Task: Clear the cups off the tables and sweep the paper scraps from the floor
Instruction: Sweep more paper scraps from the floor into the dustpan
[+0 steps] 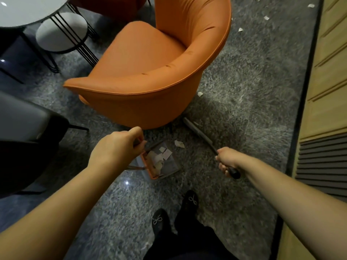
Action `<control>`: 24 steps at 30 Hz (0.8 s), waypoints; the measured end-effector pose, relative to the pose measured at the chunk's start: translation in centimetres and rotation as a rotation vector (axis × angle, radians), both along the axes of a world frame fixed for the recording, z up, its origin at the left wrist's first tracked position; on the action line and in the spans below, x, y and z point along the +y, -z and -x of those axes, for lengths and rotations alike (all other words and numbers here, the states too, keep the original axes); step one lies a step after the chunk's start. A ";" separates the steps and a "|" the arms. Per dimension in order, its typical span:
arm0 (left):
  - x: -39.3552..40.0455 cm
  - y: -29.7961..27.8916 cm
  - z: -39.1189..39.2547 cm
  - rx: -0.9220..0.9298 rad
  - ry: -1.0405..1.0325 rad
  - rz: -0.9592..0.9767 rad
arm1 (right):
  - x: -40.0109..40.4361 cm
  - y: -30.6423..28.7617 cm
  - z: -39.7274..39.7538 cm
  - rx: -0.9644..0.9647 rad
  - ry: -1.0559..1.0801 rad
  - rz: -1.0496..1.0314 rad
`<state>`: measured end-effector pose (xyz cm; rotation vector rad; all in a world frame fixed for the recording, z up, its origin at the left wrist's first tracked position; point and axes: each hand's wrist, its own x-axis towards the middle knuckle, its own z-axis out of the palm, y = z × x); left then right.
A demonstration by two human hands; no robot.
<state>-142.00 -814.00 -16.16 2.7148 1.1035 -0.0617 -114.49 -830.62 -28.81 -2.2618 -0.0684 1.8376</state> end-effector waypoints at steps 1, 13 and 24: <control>0.0 0.0 0.1 -0.006 0.001 -0.002 | -0.6 -0.1 1.0 -0.019 -0.026 -0.010; -1.9 0.0 1.5 -0.065 0.036 -0.007 | -6.8 -4.3 12.2 0.072 -0.175 -0.062; -2.7 -0.4 4.7 -0.124 -0.017 0.045 | -12.3 -7.3 17.1 0.115 0.140 -0.116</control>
